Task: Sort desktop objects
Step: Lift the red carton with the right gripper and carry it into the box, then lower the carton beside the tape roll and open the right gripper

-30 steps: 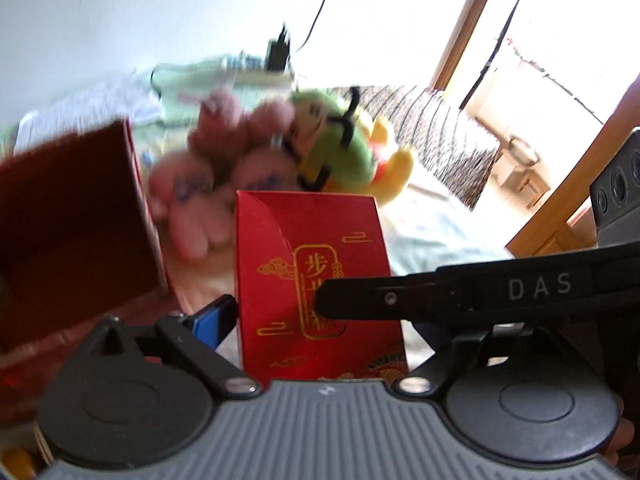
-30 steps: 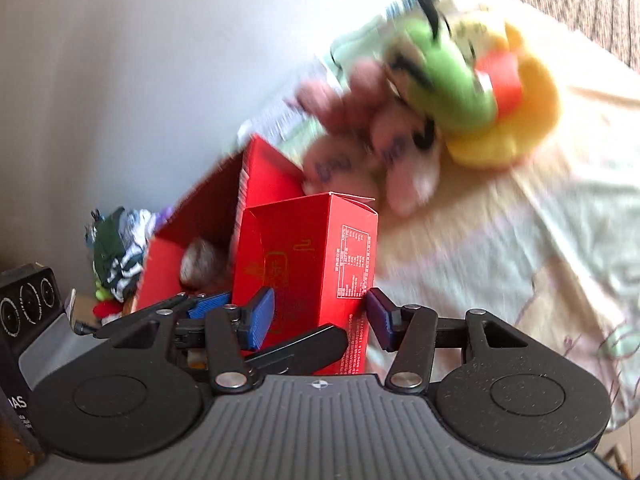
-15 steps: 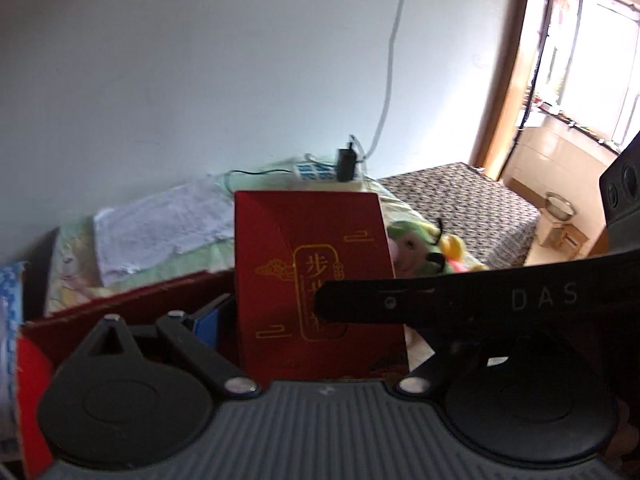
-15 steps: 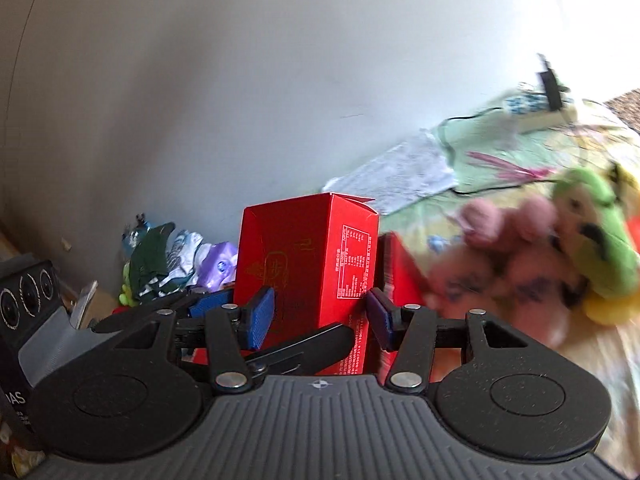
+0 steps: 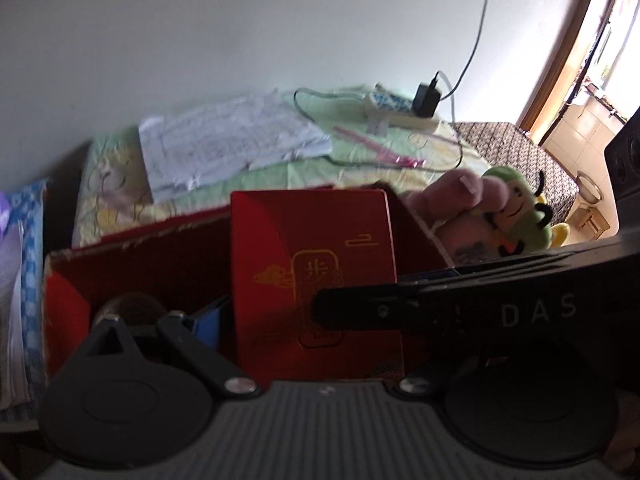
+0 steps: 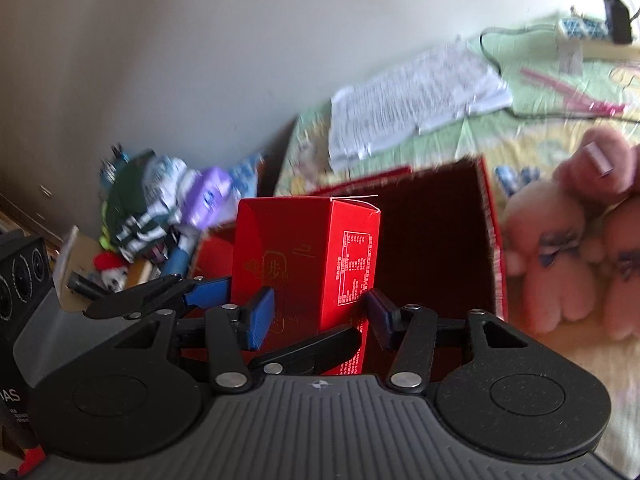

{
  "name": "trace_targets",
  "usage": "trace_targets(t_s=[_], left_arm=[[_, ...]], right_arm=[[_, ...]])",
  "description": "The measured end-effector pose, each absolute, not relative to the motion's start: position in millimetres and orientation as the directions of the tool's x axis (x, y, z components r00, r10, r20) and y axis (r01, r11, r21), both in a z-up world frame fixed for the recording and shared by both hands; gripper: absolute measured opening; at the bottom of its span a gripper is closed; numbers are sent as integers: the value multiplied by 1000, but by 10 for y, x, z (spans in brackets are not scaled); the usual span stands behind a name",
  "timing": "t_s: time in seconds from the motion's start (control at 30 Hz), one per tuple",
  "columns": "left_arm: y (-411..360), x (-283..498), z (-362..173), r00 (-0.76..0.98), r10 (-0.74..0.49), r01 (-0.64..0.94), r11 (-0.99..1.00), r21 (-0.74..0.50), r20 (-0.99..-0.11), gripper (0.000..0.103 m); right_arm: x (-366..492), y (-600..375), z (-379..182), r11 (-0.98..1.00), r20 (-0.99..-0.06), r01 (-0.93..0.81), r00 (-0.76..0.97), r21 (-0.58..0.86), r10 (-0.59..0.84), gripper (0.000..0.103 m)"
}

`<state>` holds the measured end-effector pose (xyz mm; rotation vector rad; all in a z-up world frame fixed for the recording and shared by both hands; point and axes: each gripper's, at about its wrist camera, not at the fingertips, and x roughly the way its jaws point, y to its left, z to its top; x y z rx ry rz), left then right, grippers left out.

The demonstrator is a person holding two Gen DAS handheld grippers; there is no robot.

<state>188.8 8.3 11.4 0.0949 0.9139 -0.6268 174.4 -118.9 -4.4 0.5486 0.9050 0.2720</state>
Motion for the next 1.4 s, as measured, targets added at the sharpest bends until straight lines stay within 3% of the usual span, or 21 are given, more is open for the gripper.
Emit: trace_targets(t_s=[0.33,0.67,1.13,1.4], left_arm=[[200,2290,-358,290,-356,467,863,-194,-888,92],[199,2482,-601,197,-259,387,907,-168,-946,92],[296,2508,-666,180,-243,327,929,-175,-953,95],[318,2484,-667,181,-241,335,927,-171,-953,93]], right_arm=[[2252,-895,-444,852,-791,28,389,523,472,54],[2521,-835,-768,847,-831,45,230,530,507,49],[2590,-850,-851,840,-831,50,191,541,523,51],[2561,-899,-807,852,-834,73,266,518,484,49]])
